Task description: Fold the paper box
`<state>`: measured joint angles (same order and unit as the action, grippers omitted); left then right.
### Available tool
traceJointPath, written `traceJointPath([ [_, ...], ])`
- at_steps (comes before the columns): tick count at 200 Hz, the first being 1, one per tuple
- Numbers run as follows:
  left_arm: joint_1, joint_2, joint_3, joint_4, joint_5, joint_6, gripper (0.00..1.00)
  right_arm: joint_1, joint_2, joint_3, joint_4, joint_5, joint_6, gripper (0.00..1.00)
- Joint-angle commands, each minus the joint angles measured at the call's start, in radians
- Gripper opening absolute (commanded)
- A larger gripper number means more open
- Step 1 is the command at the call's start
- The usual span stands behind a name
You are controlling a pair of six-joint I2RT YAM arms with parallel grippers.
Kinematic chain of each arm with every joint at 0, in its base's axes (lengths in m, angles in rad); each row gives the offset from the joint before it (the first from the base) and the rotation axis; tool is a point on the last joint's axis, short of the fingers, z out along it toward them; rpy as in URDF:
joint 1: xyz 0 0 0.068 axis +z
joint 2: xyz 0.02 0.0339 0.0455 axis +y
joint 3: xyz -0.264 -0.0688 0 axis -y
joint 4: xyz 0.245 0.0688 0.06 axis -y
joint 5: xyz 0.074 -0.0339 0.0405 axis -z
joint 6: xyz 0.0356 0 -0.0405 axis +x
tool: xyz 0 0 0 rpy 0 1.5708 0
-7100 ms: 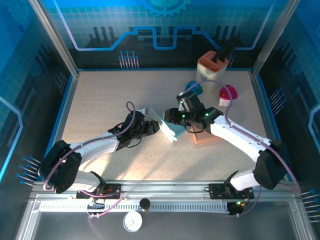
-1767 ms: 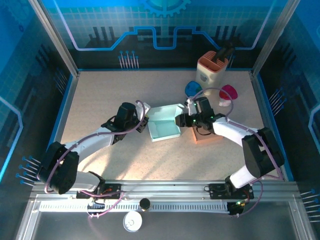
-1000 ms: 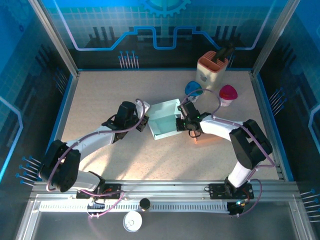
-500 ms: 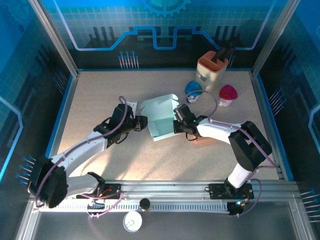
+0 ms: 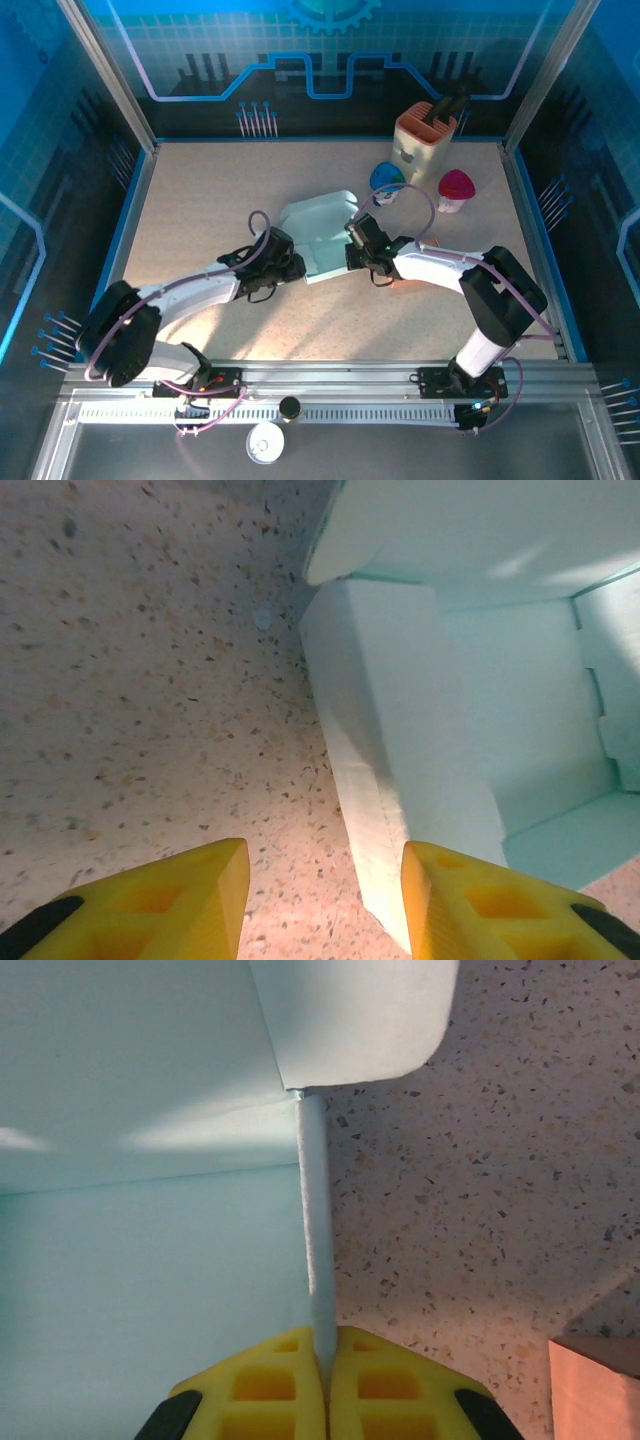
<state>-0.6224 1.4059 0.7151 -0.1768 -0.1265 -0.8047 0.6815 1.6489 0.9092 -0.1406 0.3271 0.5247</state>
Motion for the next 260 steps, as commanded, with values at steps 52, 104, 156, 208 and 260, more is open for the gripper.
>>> traceJointPath([
  [52,-0.014,0.108,0.061,0.088,0.000,-0.037,0.38,0.021,-0.024,-0.017,0.032,0.026,0.019,0.00],
  [104,-0.043,0.100,0.064,0.097,-0.031,-0.034,0.40,0.024,-0.025,-0.024,0.040,0.033,0.026,0.00],
  [156,-0.066,-0.029,0.018,0.065,-0.098,-0.068,0.37,0.022,-0.019,-0.021,0.022,0.047,0.030,0.00],
  [208,-0.065,-0.002,0.017,0.044,-0.102,-0.071,0.36,0.022,-0.009,-0.019,0.026,0.036,0.034,0.00],
  [260,-0.064,0.096,0.043,0.060,-0.099,-0.064,0.35,0.022,-0.015,-0.021,0.026,0.035,0.031,0.00],
])
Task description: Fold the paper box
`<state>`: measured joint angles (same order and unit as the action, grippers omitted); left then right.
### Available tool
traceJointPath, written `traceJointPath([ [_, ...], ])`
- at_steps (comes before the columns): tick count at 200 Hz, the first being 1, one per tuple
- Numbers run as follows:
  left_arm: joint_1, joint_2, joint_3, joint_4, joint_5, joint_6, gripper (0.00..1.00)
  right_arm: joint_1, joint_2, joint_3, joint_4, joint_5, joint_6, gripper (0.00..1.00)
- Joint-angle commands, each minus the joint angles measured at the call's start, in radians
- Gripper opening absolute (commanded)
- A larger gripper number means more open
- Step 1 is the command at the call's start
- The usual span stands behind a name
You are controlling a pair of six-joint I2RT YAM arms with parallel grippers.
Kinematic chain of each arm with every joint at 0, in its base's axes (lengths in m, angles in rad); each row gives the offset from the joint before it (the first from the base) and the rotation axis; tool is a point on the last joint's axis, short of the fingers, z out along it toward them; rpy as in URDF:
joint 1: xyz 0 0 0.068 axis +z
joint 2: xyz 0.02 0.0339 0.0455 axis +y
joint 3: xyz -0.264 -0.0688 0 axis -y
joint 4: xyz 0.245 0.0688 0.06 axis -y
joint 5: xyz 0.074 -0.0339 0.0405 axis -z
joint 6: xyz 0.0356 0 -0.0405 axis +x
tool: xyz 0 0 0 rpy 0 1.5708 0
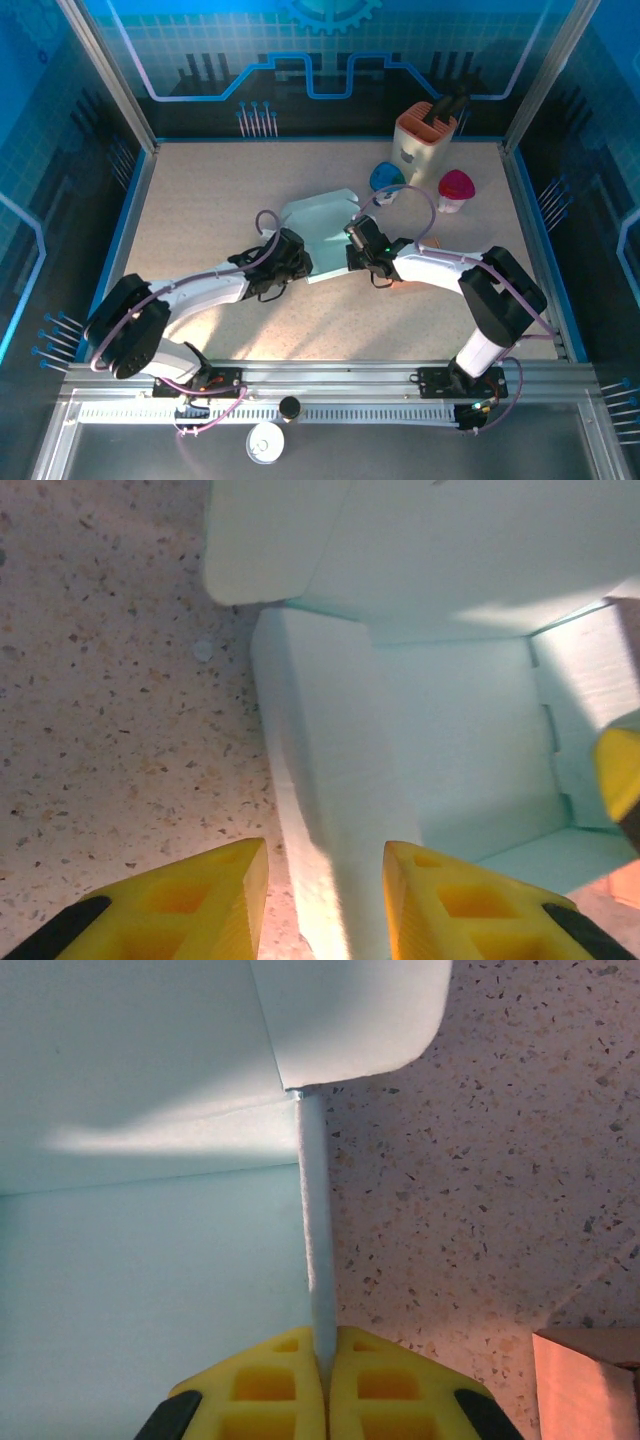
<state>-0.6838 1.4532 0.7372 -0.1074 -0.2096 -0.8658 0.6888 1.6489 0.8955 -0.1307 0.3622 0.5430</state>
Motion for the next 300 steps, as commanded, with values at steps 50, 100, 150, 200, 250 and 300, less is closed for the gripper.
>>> traceJointPath([
  [50,-0.004,0.139,0.050,-0.001,-0.019,0.016,0.30,0.028,-0.027,-0.034,0.039,0.013,0.014,0.00],
  [100,-0.020,0.167,0.078,-0.060,-0.063,0.041,0.18,0.051,-0.042,-0.064,0.063,0.051,0.020,0.00],
  [150,-0.054,0.219,0.137,-0.163,-0.129,0.060,0.08,0.142,-0.105,-0.126,0.148,0.198,0.015,0.00],
  [200,-0.094,0.254,0.207,-0.295,-0.271,0.019,0.00,0.226,-0.149,-0.182,0.248,0.313,0.004,0.00],
  [250,-0.115,0.264,0.243,-0.326,-0.306,0.032,0.00,0.231,-0.141,-0.186,0.265,0.307,0.003,0.00],
  [300,-0.112,0.138,0.199,-0.254,-0.291,0.094,0.44,0.231,-0.132,-0.189,0.260,0.304,0.010,0.00],
])
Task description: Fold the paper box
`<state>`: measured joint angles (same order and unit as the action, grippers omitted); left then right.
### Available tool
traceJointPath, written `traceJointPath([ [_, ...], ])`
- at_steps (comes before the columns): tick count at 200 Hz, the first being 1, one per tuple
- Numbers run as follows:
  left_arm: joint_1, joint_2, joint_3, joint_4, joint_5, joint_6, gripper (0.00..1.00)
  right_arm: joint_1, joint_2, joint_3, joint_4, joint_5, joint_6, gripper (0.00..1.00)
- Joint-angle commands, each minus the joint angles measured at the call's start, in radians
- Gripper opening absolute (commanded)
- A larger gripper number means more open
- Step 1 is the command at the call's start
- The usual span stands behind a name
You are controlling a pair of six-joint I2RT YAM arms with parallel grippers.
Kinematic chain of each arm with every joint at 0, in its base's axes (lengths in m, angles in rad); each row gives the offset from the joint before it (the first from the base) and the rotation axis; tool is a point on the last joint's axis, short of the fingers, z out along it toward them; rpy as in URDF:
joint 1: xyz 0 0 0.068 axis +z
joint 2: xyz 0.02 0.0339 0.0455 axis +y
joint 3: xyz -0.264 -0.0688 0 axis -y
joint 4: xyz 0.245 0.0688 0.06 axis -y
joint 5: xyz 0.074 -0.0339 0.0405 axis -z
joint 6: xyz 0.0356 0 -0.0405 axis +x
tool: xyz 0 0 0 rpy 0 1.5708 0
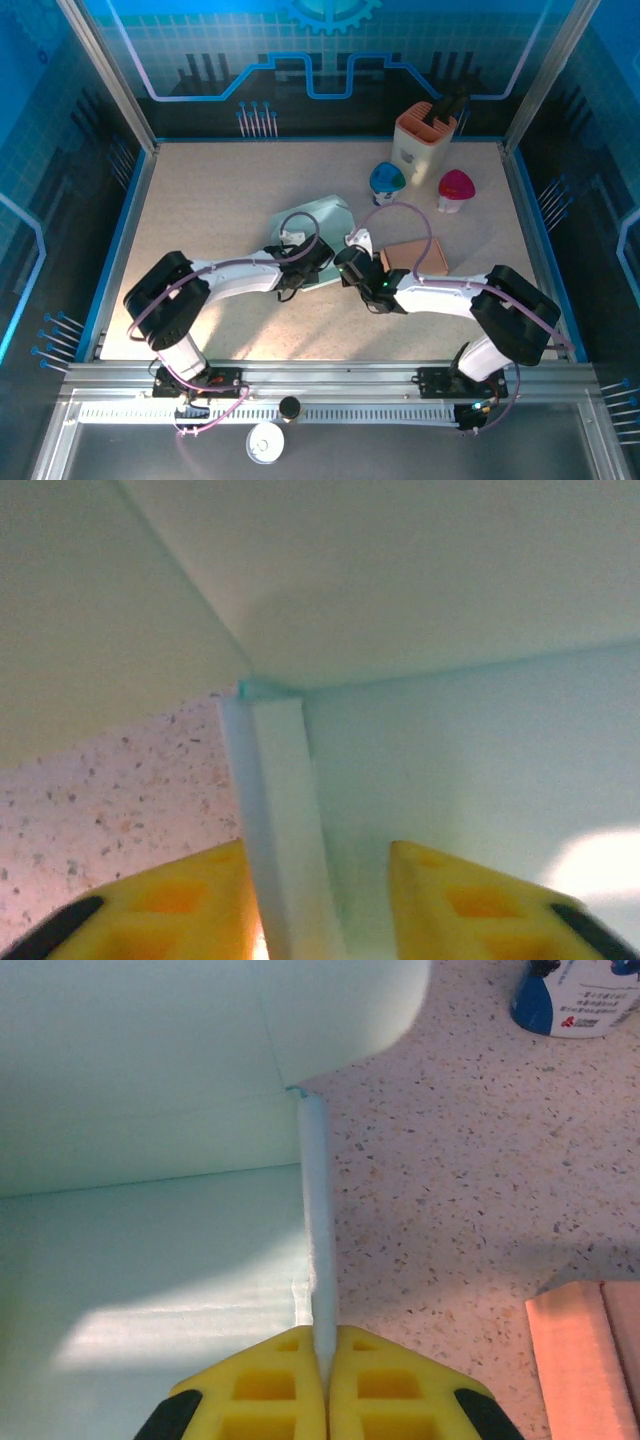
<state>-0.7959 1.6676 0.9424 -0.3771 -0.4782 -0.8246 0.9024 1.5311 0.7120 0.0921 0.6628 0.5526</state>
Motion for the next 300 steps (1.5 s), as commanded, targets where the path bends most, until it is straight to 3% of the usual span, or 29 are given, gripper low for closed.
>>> traceJointPath([
  [1,0.000,-0.078,-0.007,0.016,-0.021,0.055,0.44,0.018,-0.014,-0.005,0.035,0.004,0.001,0.00],
  [75,0.035,-0.069,-0.021,0.002,0.009,0.078,0.44,0.005,0.010,0.021,-0.004,-0.014,0.035,0.00],
  [154,0.021,-0.230,-0.056,0.035,0.149,0.107,0.64,-0.069,0.093,0.093,-0.139,-0.105,0.182,0.00],
  [181,0.032,-0.272,-0.046,-0.006,0.170,0.152,0.64,-0.075,0.103,0.113,-0.193,-0.109,0.245,0.00],
  [210,0.152,-0.344,-0.068,-0.019,0.237,0.249,0.61,-0.077,0.104,0.118,-0.218,-0.114,0.301,0.00],
  [237,0.276,-0.358,-0.051,-0.024,0.338,0.430,0.59,-0.080,0.097,0.115,-0.234,-0.134,0.342,0.03],
  [255,0.303,-0.351,-0.036,0.003,0.349,0.556,0.59,-0.081,0.088,0.110,-0.232,-0.144,0.350,0.12],
  [300,0.350,-0.346,-0.053,0.164,0.438,0.757,0.62,-0.086,0.074,0.111,-0.232,-0.161,0.328,0.12],
])
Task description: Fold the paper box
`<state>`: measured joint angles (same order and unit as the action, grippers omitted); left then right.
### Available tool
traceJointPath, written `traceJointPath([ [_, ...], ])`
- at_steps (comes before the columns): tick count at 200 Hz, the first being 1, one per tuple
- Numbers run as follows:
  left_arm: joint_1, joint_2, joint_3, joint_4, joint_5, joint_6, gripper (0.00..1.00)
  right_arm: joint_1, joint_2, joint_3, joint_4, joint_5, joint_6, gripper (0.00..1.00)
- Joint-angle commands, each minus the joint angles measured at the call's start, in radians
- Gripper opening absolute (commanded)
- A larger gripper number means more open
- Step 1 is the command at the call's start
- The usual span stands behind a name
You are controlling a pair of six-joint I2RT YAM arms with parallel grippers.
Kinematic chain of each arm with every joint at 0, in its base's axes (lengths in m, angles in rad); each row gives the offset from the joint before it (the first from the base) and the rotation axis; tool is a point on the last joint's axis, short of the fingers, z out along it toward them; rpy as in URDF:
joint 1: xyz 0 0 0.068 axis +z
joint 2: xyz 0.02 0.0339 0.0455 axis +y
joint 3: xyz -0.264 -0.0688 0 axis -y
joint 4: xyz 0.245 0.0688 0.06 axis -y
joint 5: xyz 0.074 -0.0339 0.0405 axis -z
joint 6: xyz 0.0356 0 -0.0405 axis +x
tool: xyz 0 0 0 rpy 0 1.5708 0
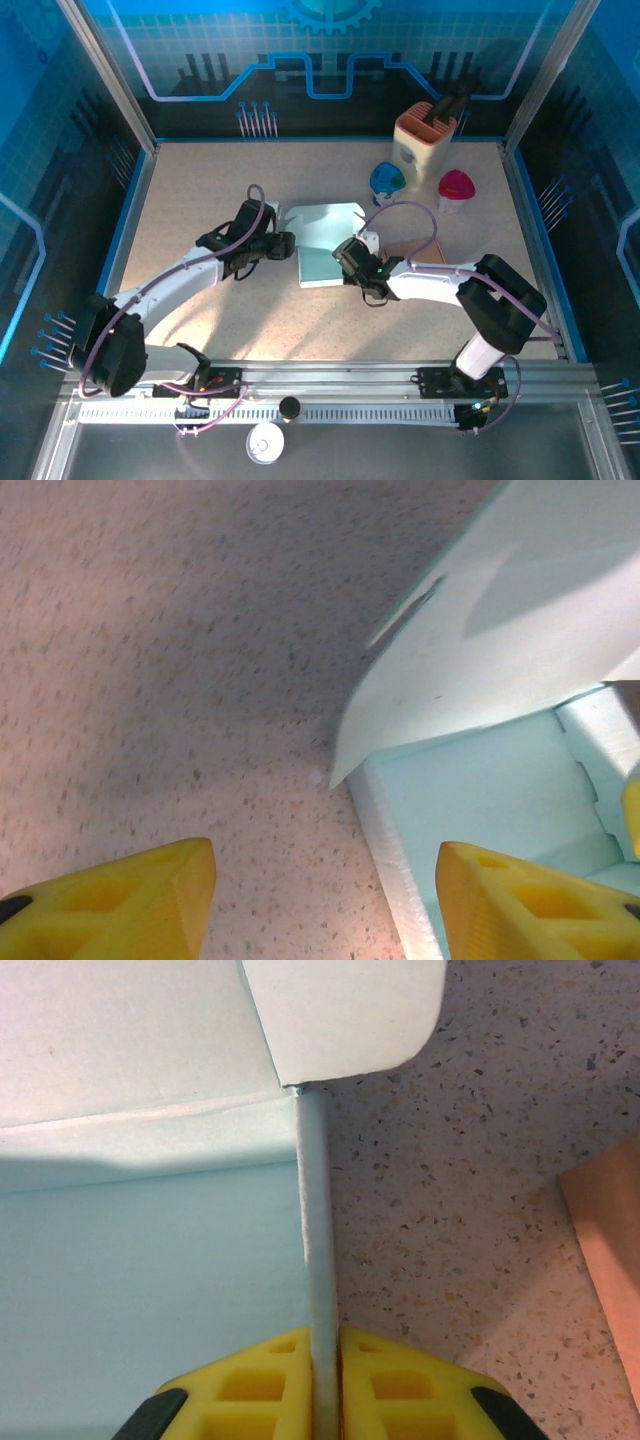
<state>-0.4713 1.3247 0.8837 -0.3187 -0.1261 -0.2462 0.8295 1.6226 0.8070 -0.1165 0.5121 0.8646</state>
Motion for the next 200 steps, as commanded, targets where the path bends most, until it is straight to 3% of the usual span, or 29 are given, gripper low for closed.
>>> traceJointPath([
  [1,0.027,-0.003,0.006,0.109,0.088,0.183,0.62,-0.014,-0.018,0.016,-0.023,-0.009,0.015,0.12],
  [36,0.036,0.065,0.049,0.128,0.134,0.271,0.62,-0.024,-0.023,0.005,-0.013,-0.025,0.010,0.19],
  [80,0.039,0.136,0.109,0.096,0.153,0.291,0.55,-0.031,-0.052,-0.001,-0.015,-0.028,-0.013,0.27],
  [127,0.039,0.127,0.098,0.099,0.165,0.283,0.50,-0.057,-0.161,-0.022,-0.003,-0.058,-0.154,0.47],
  [139,0.039,0.125,0.092,0.100,0.165,0.282,0.48,-0.091,-0.199,-0.030,0.004,-0.108,-0.225,0.49],
  [168,0.037,0.128,0.089,0.089,0.152,0.280,0.47,-0.223,-0.273,-0.025,0.022,-0.375,-0.456,0.57],
  [200,0.037,0.129,0.081,0.096,0.145,0.273,0.45,-0.326,-0.239,0.067,-0.078,-0.562,-0.657,0.62],
])
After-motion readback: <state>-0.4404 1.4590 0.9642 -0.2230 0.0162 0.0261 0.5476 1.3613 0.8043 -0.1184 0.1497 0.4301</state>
